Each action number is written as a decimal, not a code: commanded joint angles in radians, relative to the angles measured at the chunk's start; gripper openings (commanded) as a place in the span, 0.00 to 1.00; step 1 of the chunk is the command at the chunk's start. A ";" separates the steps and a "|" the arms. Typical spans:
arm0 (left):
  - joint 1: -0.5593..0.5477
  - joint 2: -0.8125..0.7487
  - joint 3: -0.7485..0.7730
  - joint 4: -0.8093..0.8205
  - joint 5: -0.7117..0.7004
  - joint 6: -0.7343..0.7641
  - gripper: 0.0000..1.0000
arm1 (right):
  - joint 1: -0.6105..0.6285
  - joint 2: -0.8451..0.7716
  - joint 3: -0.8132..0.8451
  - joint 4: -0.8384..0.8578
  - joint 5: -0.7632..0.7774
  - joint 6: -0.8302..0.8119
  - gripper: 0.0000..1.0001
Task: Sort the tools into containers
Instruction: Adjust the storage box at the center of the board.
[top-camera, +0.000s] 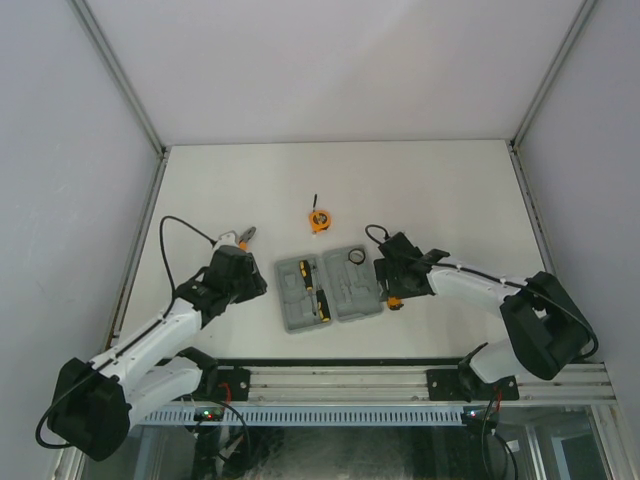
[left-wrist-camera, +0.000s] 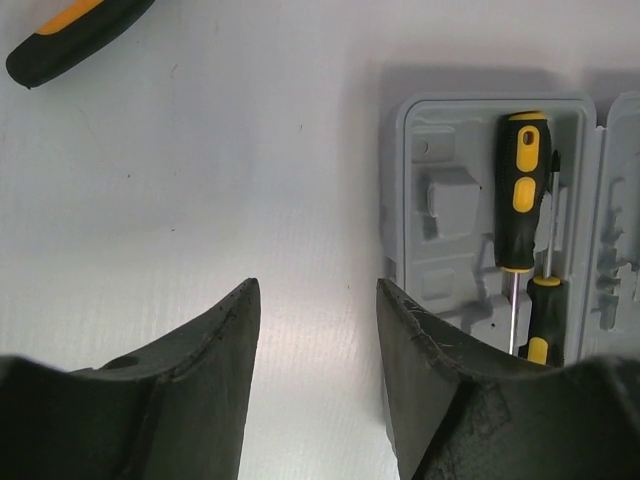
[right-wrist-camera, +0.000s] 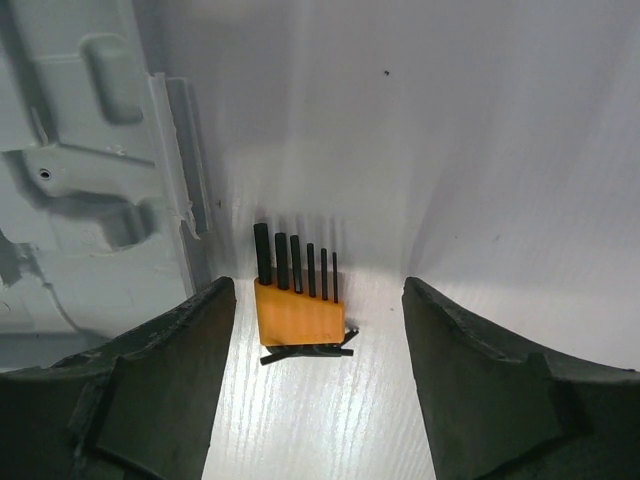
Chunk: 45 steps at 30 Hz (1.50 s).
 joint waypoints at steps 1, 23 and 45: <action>0.007 0.013 0.074 0.007 -0.017 0.019 0.55 | 0.016 0.019 0.009 0.045 -0.010 -0.009 0.69; 0.127 0.199 0.310 -0.132 -0.280 0.094 0.61 | 0.003 -0.114 0.000 0.041 -0.047 0.001 0.71; 0.225 0.525 0.337 0.085 -0.217 0.246 0.63 | 0.022 -0.264 -0.046 -0.071 -0.064 0.015 0.70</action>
